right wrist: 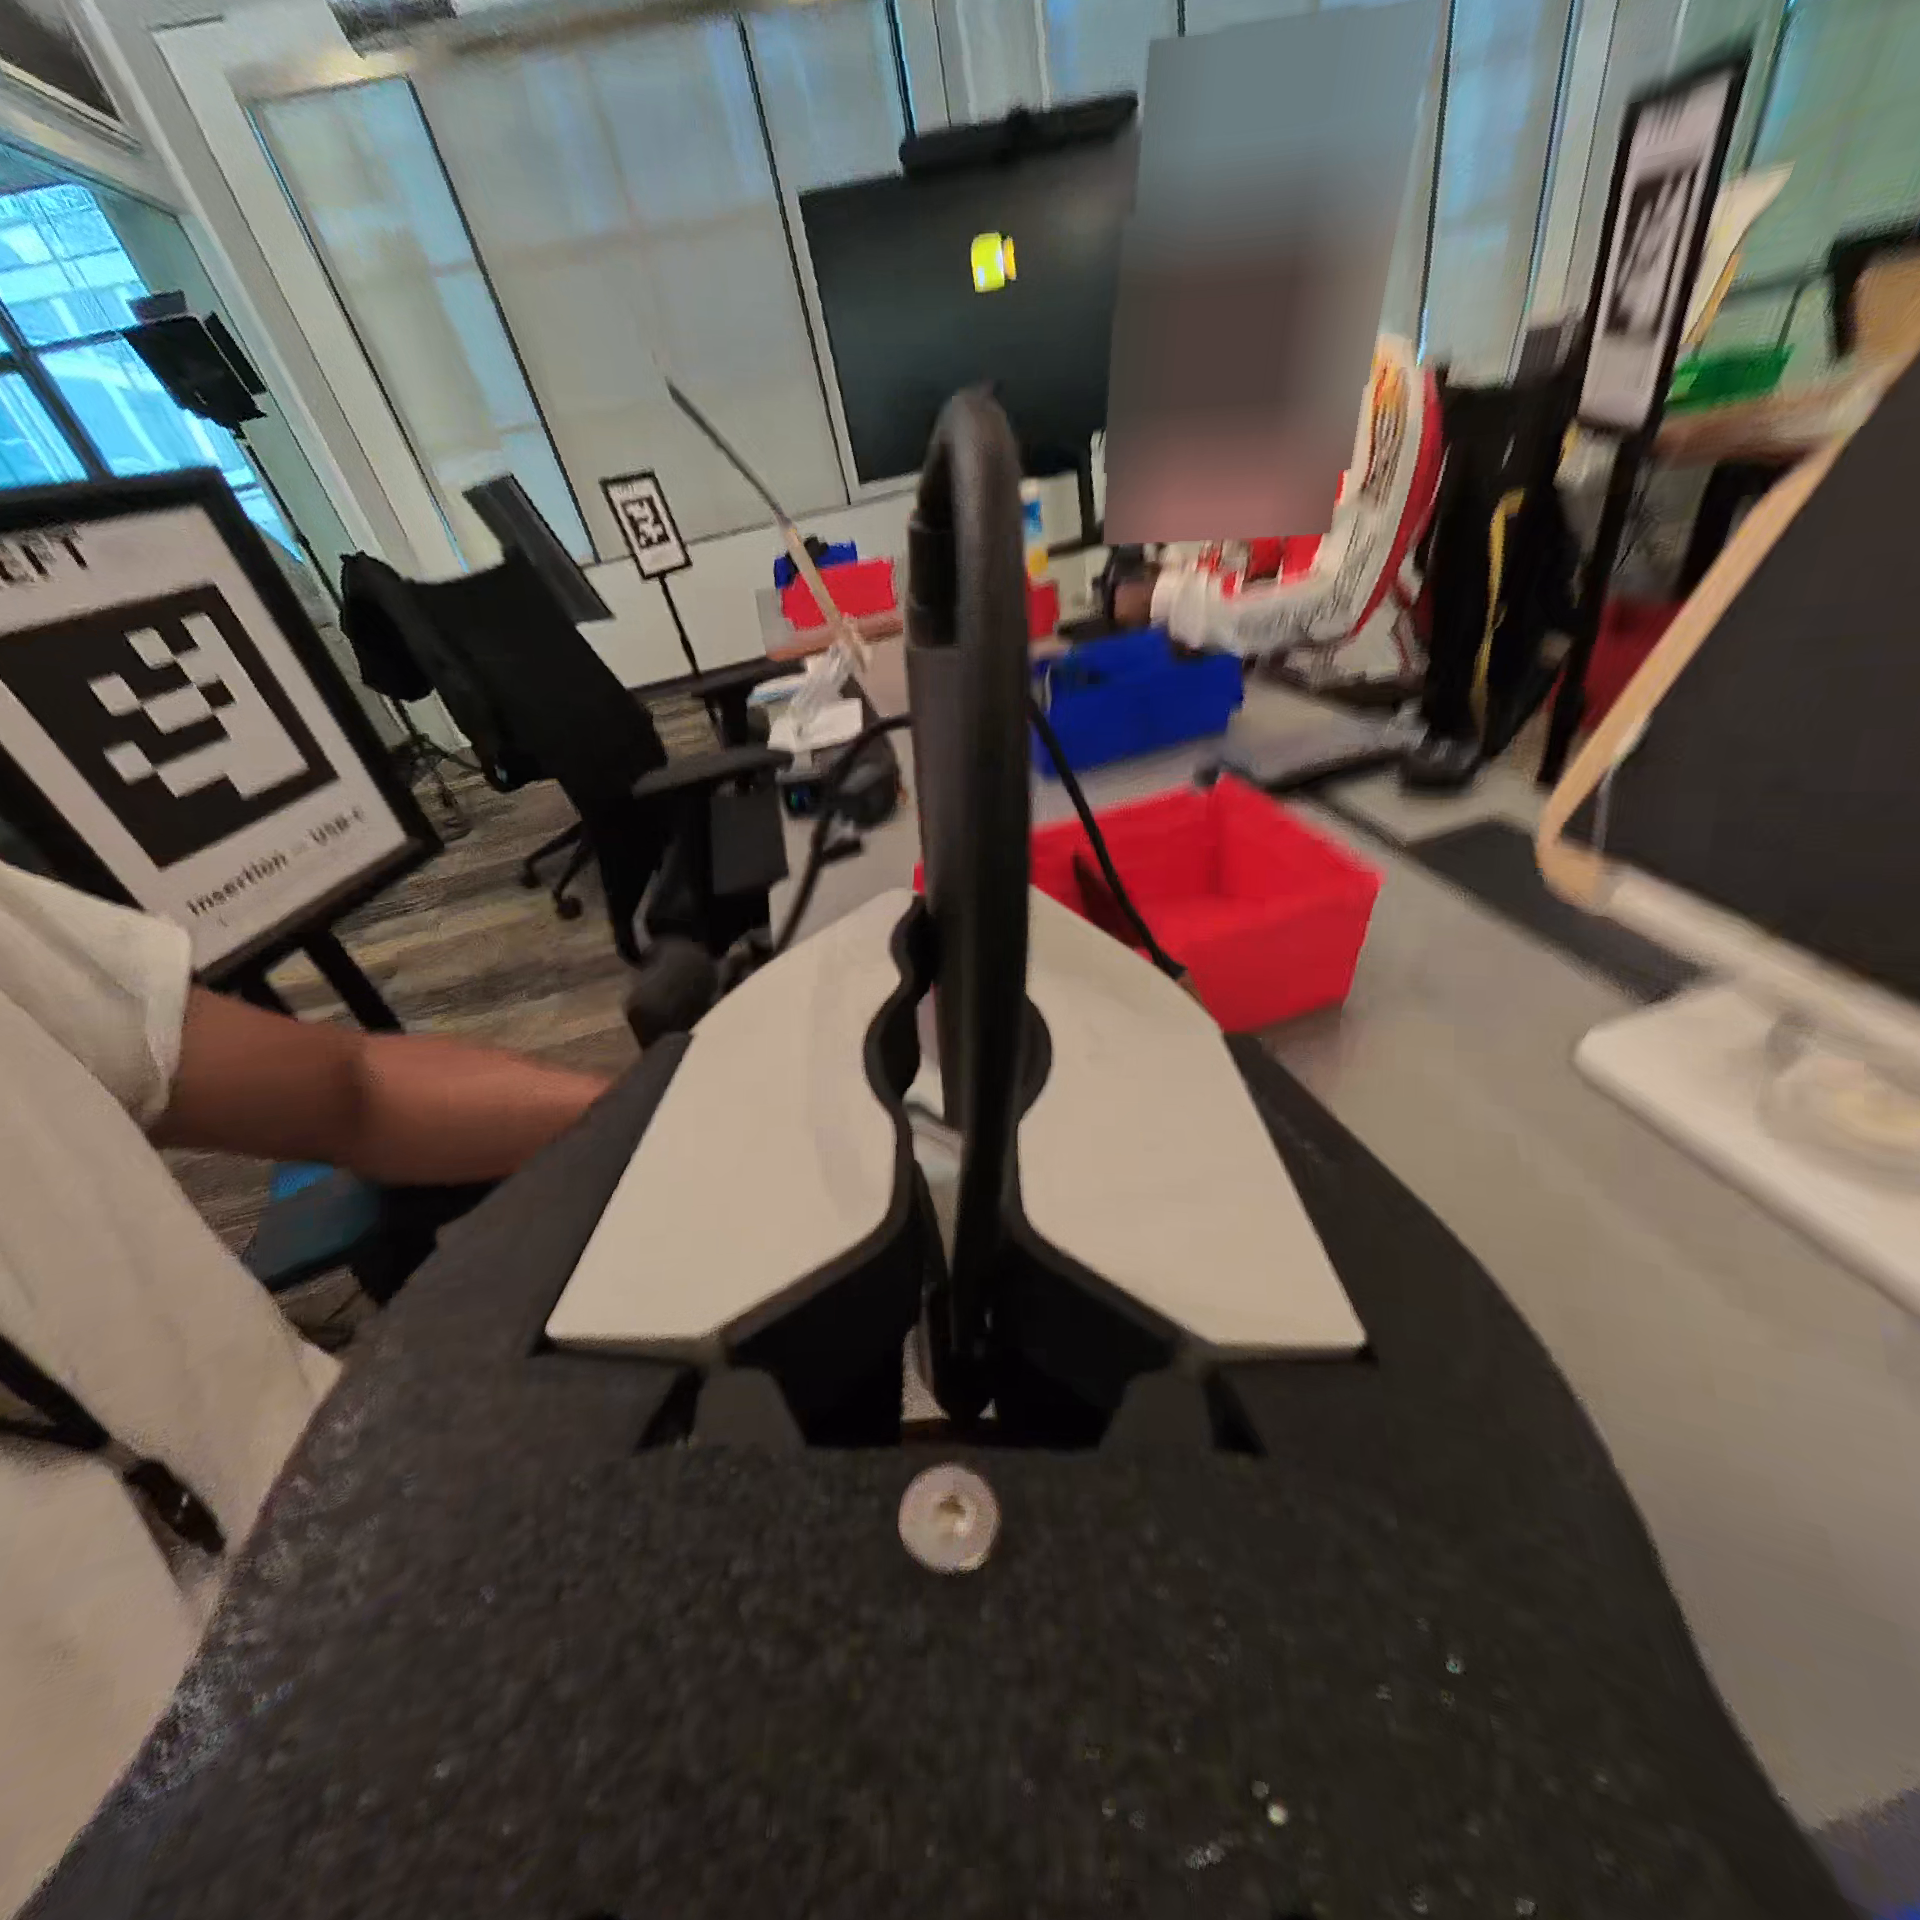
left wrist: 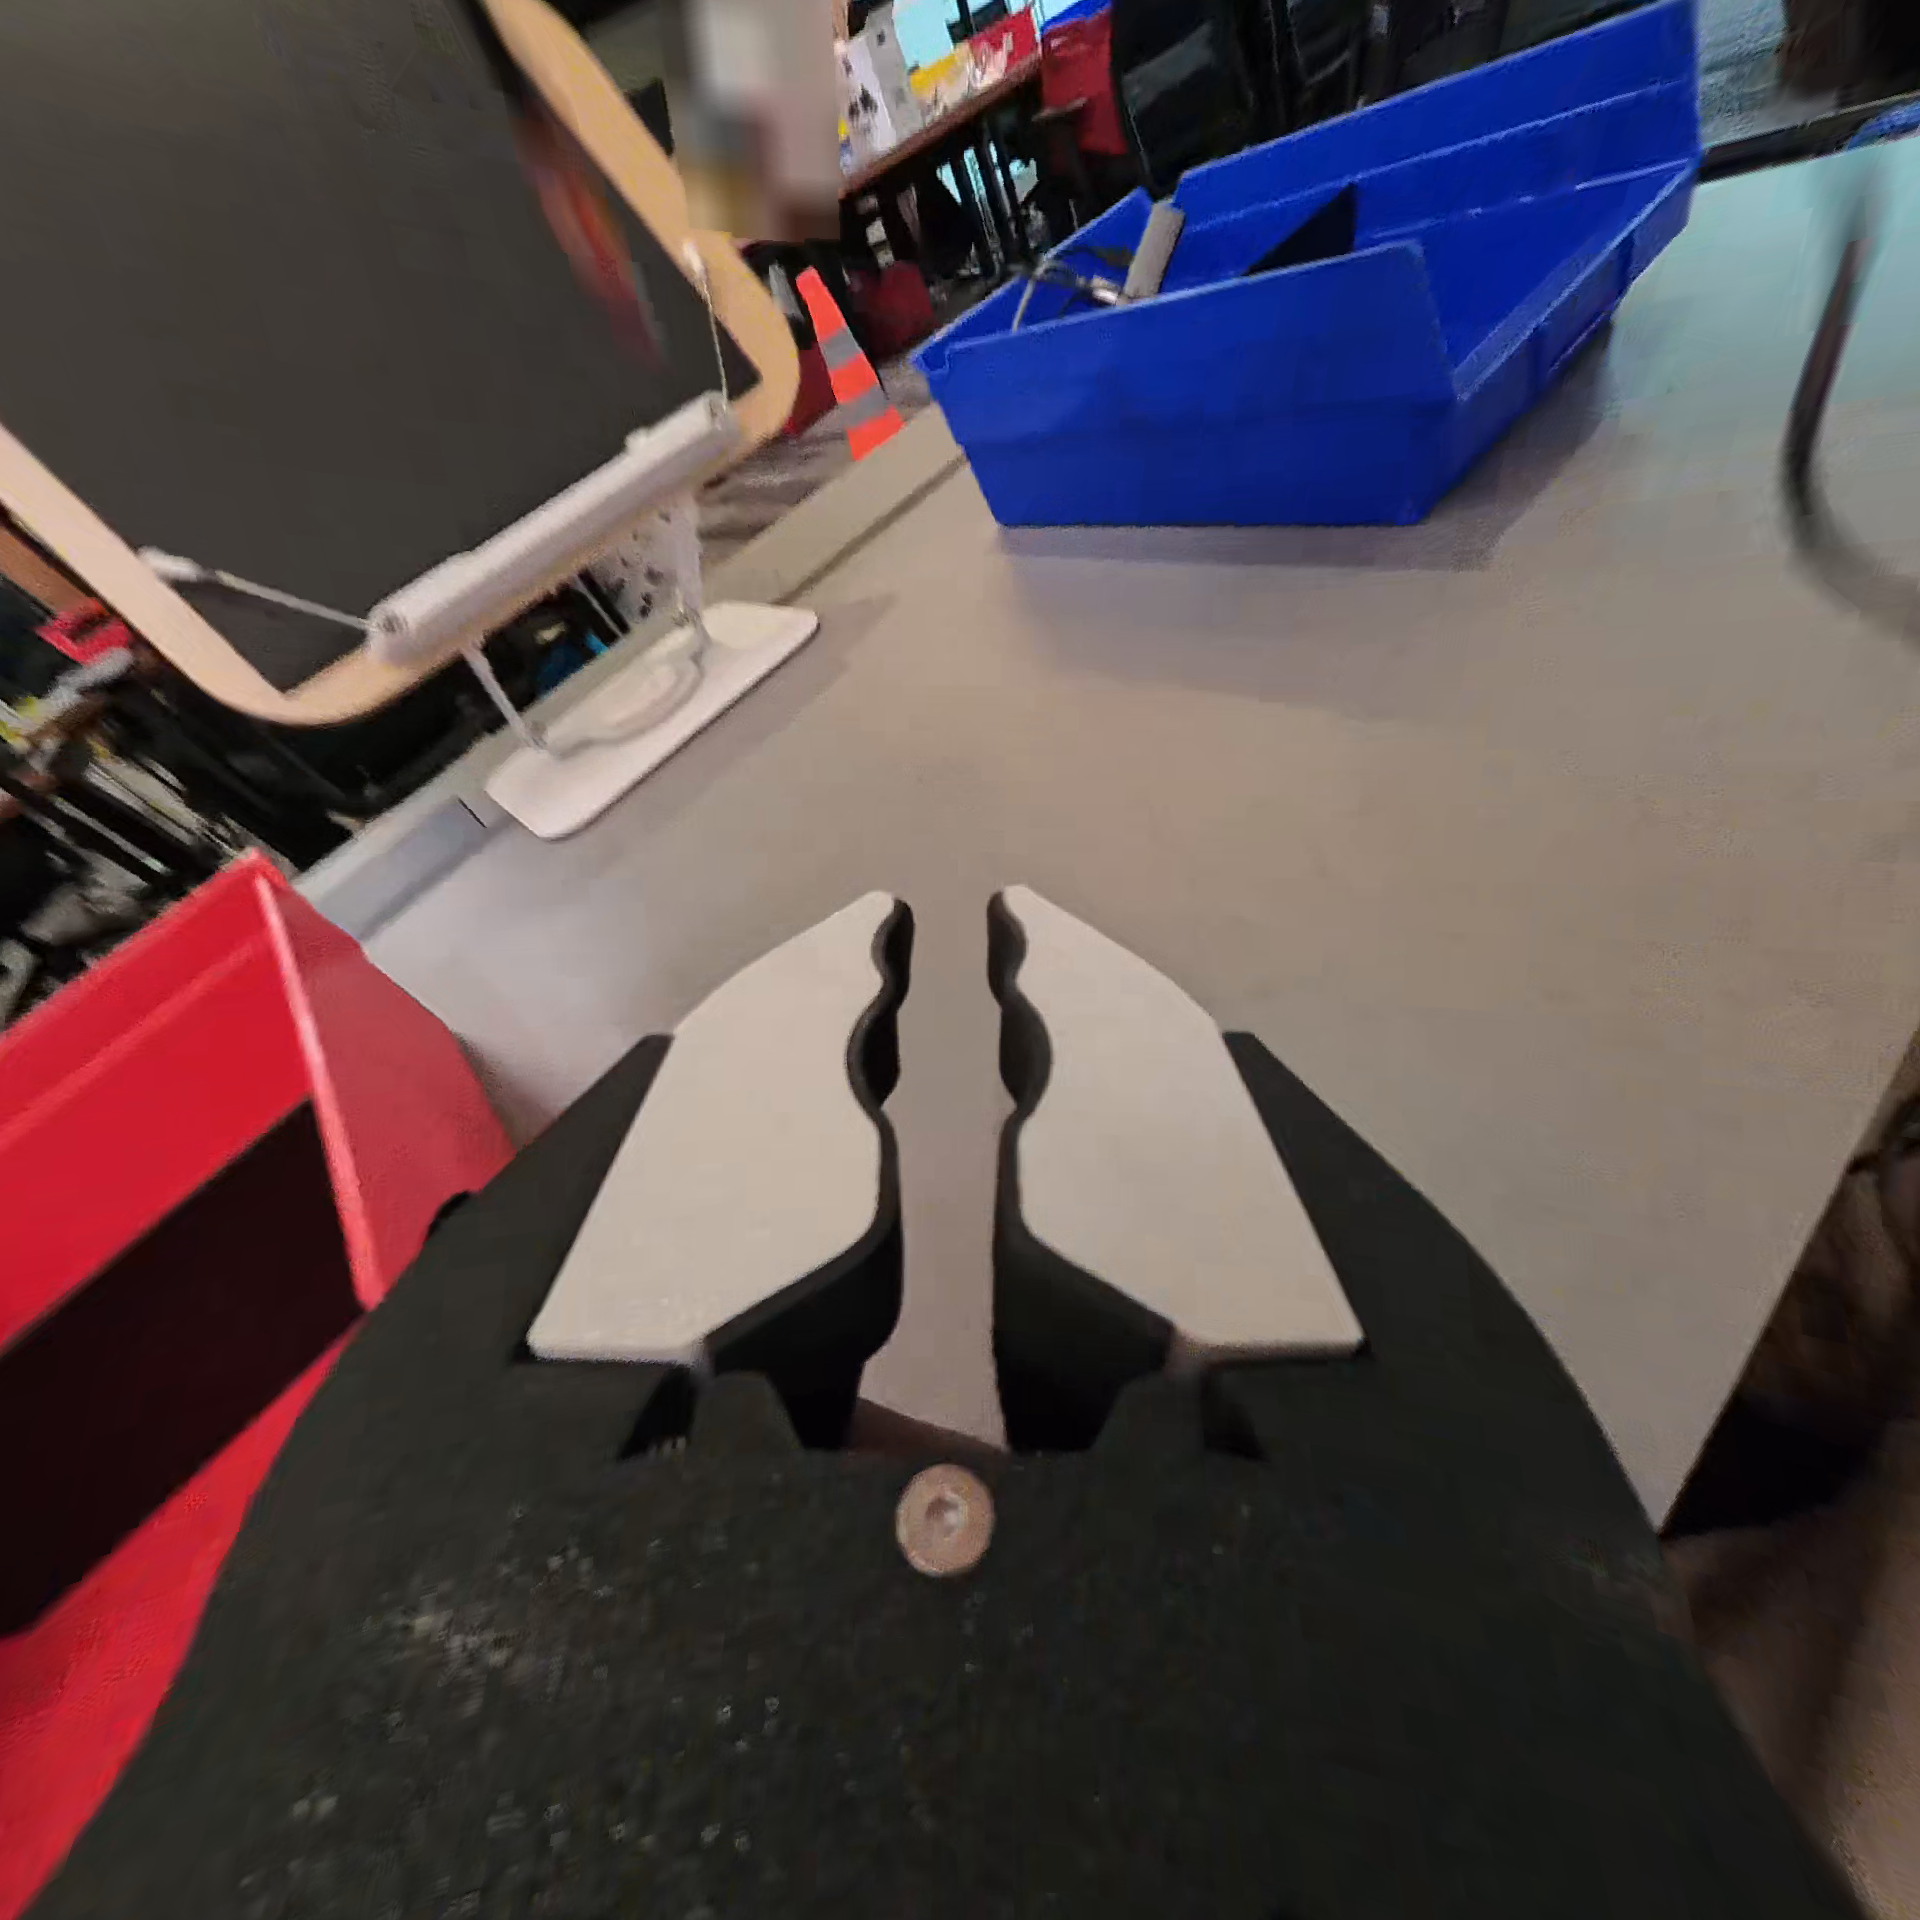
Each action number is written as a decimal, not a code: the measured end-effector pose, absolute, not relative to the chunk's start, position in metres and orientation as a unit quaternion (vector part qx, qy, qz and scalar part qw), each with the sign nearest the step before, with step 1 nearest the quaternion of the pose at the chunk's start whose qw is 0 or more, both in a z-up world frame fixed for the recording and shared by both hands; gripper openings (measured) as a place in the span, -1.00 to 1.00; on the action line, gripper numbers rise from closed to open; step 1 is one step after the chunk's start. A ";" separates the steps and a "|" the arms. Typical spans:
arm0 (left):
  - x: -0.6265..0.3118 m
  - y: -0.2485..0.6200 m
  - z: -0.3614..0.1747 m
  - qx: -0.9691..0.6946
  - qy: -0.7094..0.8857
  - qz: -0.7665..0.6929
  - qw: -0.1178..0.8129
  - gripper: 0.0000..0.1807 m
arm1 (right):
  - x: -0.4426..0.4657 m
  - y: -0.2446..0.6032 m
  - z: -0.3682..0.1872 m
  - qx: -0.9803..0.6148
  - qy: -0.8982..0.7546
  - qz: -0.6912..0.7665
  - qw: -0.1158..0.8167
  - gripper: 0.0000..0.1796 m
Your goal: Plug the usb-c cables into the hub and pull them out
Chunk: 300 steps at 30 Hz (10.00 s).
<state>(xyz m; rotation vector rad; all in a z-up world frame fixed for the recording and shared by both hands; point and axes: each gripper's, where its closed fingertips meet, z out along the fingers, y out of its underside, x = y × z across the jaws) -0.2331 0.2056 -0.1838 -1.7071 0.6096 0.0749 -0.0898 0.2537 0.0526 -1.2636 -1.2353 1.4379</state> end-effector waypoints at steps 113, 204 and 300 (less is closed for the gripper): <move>-0.397 0.117 -0.199 -0.816 -0.026 0.036 0.577 -0.58 | -0.030 0.374 -0.231 -0.802 -0.281 0.220 0.479 -0.19; -0.446 0.021 -0.169 -0.822 -0.168 0.170 0.517 -0.95 | -0.316 0.161 -0.163 -0.731 -0.411 0.234 0.492 -0.95; -0.523 0.171 -0.223 -0.857 -0.118 0.054 0.499 -0.97 | -0.349 0.243 -0.227 -0.783 -0.335 0.165 0.497 -0.89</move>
